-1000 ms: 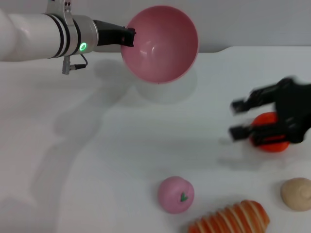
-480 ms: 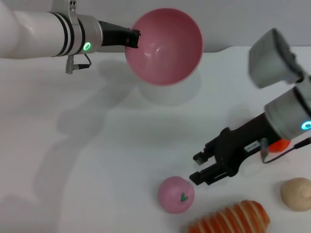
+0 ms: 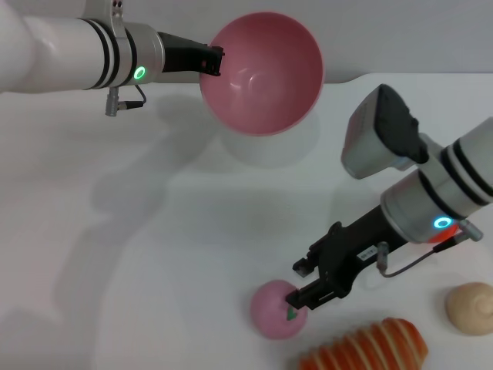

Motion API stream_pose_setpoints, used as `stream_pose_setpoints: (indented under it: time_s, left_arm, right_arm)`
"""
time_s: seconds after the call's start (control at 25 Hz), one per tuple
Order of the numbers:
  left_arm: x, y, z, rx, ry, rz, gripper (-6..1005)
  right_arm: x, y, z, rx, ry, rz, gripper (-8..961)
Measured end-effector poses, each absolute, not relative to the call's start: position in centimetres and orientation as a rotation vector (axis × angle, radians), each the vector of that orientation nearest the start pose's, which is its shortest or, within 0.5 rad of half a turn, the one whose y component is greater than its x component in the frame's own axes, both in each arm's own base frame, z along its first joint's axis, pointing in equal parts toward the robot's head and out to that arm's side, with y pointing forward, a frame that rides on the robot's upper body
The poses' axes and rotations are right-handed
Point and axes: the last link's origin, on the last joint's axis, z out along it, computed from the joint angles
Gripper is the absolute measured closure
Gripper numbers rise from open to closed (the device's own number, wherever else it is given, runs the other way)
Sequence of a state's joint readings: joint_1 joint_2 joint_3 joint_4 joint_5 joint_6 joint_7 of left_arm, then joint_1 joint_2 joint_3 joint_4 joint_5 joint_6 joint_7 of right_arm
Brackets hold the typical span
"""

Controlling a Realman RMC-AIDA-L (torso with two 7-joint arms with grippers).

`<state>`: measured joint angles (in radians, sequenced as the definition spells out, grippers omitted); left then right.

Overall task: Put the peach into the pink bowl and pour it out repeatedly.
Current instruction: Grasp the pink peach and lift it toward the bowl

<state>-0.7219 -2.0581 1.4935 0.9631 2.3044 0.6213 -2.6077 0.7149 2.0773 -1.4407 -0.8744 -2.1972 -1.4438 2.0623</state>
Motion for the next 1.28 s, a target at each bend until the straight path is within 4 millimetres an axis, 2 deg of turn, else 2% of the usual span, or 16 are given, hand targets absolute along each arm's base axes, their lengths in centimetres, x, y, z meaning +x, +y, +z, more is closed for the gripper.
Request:
stream_pose_setpoints:
  time_s: [0.36, 0.8, 0.92, 1.12, 1.28]
  left_arm:
    - [-14.9, 45.3, -2.7, -2.228, -0.844, -0.262, 960]
    - [-15.3, 45.1, -2.8, -2.226, -0.852, -0.256, 960]
    - [-15.3, 45.1, -2.8, -2.226, -0.852, -0.256, 960]
    - [-15.5, 45.1, -2.8, -2.226, -0.856, -0.247, 960]
    - [-15.9, 45.1, -2.7, -2.223, -0.865, -0.238, 960]
  right_arm:
    - [17.8, 33.3, -9.3, -3.154, 0.646, -0.304, 499]
    - [18.2, 33.3, -9.6, -3.137, 0.64, -0.317, 508]
    - [18.2, 33.3, -9.5, -3.139, 0.641, -0.309, 747]
    - [17.0, 32.8, -8.0, -3.18, 0.634, -0.206, 841]
    - [15.0, 32.6, -4.3, -3.159, 0.522, -0.02, 878]
